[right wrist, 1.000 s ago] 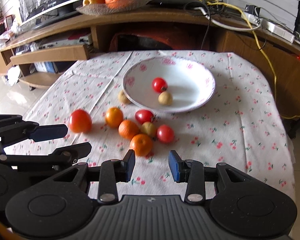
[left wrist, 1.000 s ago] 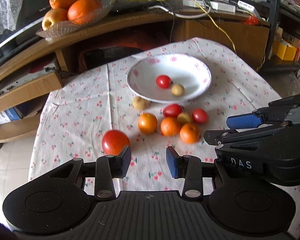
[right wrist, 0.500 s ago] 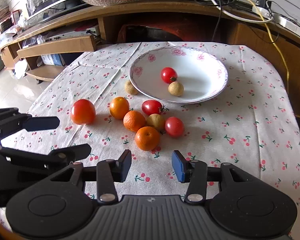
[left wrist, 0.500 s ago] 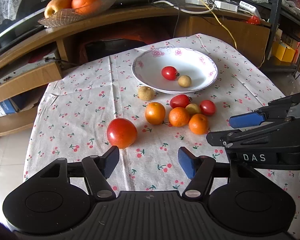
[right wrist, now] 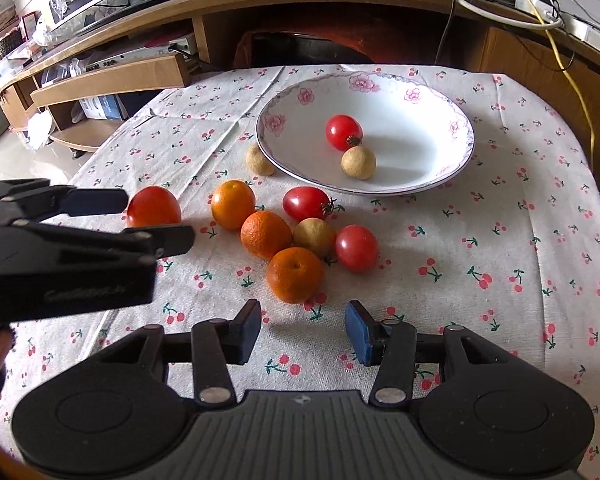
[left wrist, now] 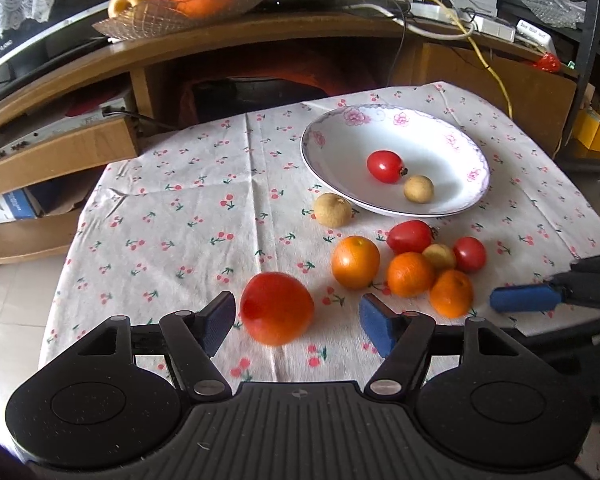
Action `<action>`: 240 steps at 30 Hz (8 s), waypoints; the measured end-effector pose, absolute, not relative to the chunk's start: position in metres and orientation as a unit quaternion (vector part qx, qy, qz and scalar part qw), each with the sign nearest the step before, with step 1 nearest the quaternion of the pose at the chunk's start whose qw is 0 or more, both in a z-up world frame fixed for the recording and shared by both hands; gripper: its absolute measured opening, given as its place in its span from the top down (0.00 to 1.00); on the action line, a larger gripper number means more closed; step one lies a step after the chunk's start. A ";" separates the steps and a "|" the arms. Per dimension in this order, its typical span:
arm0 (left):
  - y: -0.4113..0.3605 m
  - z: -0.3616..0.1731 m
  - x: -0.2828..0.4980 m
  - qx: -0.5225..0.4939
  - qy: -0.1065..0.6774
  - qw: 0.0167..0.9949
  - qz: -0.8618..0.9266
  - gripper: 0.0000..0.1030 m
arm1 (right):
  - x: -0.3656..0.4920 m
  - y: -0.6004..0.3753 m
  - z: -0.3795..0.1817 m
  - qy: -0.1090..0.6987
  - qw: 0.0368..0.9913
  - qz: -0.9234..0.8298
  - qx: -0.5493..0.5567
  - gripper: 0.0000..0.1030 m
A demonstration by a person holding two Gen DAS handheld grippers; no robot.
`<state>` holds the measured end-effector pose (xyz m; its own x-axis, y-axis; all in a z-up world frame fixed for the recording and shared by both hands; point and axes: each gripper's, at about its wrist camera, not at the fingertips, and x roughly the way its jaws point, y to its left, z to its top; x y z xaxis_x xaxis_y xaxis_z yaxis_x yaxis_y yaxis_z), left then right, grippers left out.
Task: Organize fruits
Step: 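Grasp the large red tomato with the left tool while the right tool approaches a mandarin, then grasp the mandarin orange with the right tool, then carry the large tomato with the left tool while the right tool carries the mandarin to the bowl, then open the right tool over the bowl while the left tool releases the large tomato, then withdraw both tools from the bowl toward the remaining fruits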
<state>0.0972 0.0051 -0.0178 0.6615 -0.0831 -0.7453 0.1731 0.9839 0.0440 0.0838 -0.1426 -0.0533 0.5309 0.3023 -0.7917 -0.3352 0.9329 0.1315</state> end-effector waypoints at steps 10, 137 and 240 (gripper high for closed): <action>0.008 -0.033 0.109 0.052 0.430 0.900 -0.049 0.42 | 0.088 -0.148 -0.053 0.444 0.878 0.178 -0.004 0.55; -0.035 0.000 0.071 0.079 0.412 0.899 -0.124 0.52 | 0.056 -0.169 -0.016 0.413 0.896 0.164 -0.014 0.69; -0.027 0.029 0.098 0.052 0.386 0.917 -0.090 0.35 | 0.082 -0.212 0.006 0.360 0.925 0.108 0.058 0.68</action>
<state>0.0975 -0.0273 0.0291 0.6855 -0.1248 -0.7173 0.2056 0.9783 0.0262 0.0824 -0.2119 0.0060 0.7171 0.2420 -0.6536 -0.1583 0.9698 0.1854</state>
